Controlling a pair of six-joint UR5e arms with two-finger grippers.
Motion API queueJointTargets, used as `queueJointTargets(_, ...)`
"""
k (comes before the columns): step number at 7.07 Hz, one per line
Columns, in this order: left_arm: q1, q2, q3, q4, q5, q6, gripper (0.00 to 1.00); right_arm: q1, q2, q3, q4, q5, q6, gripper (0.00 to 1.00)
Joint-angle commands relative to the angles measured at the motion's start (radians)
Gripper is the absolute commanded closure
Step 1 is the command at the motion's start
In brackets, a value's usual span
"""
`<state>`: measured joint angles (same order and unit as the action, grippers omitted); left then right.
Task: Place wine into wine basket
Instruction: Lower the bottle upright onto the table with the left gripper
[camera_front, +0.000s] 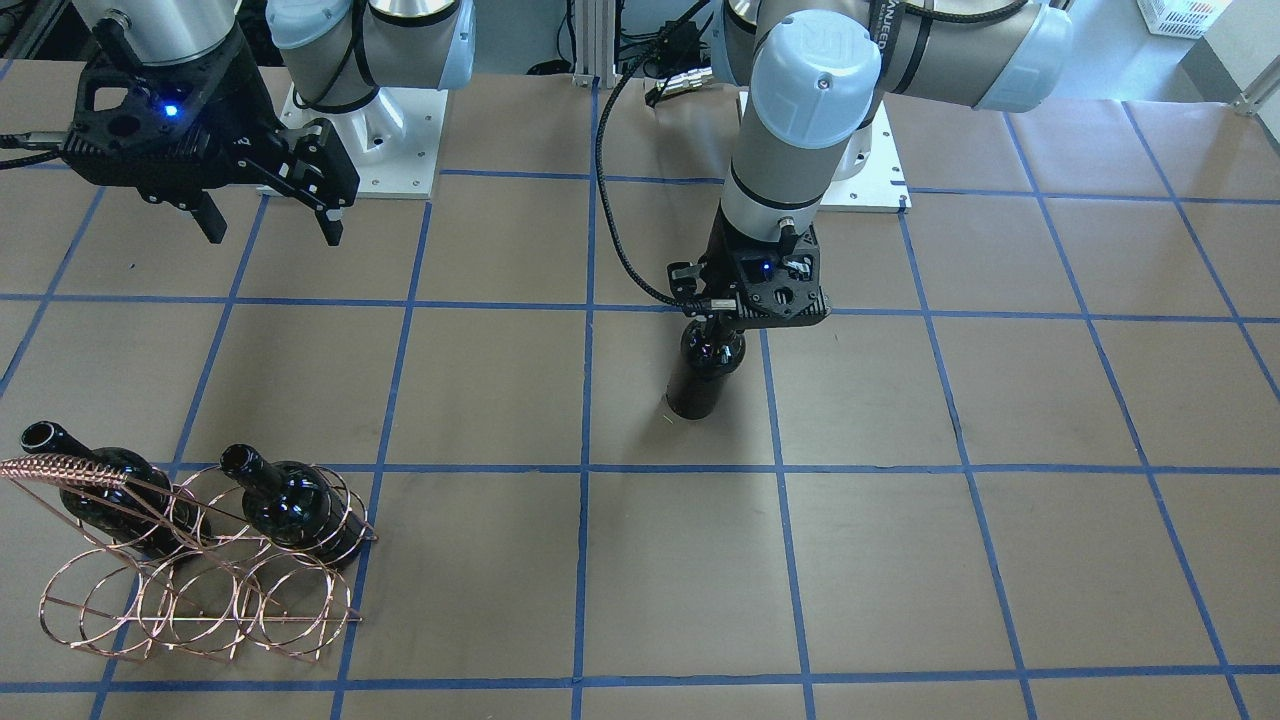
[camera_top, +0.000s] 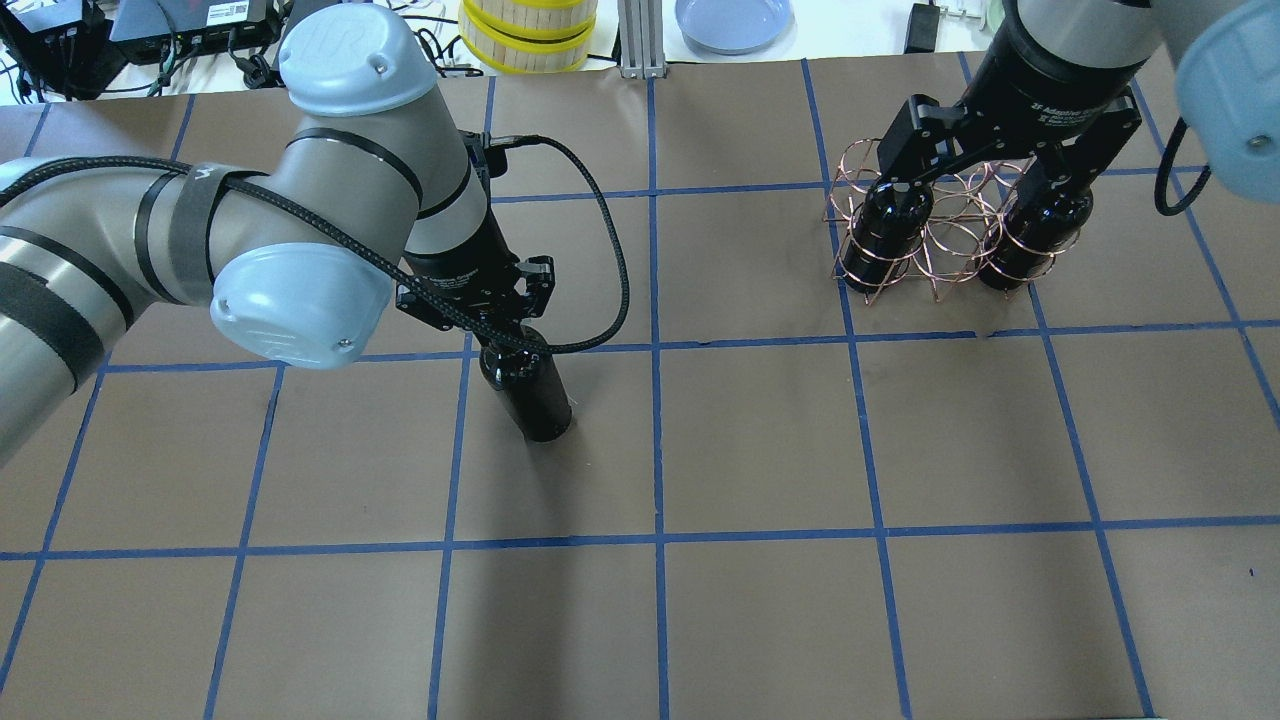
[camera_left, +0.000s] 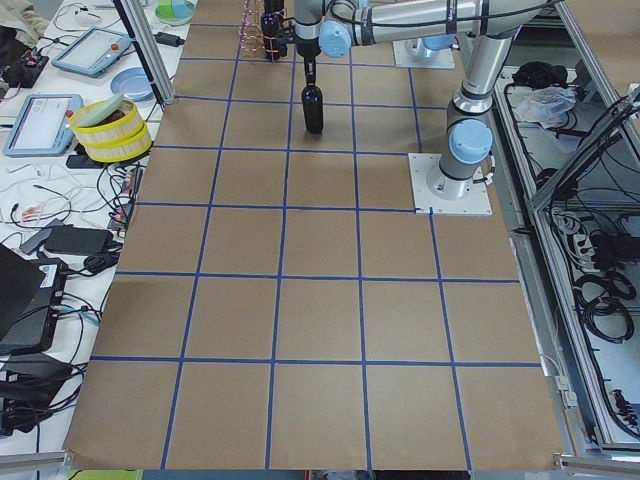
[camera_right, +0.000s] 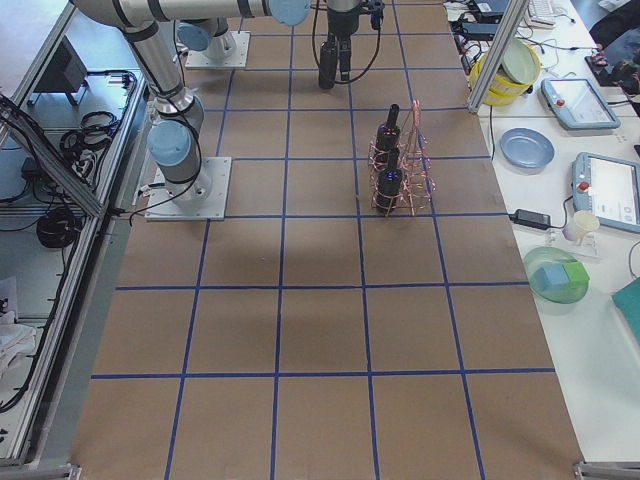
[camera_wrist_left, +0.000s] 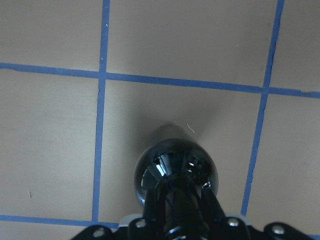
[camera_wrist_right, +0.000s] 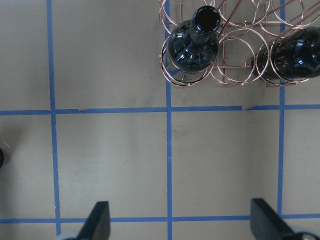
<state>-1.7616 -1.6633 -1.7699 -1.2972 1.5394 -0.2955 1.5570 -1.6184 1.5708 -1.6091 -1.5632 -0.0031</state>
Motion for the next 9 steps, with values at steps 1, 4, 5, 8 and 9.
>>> queueJointTargets(1,-0.002,-0.004,0.000,0.001,-0.002,-0.002,0.90,0.000,0.000,0.000,0.000,0.000,0.000,0.00)
queueJointTargets(4,-0.002,-0.009,0.000,-0.008,0.013,0.004,0.50,0.000,0.000,0.000,0.000,0.002,0.000,0.00)
queueJointTargets(5,-0.002,-0.009,0.000,-0.008,0.013,0.002,0.48,0.000,0.002,0.000,0.000,0.003,0.000,0.00)
queueJointTargets(8,-0.001,-0.003,0.006,-0.008,0.013,0.001,0.45,0.000,0.000,0.000,0.000,0.003,0.009,0.00)
queueJointTargets(9,-0.001,-0.003,0.006,-0.008,0.013,0.001,0.45,0.002,-0.002,0.000,-0.003,0.005,0.017,0.00)
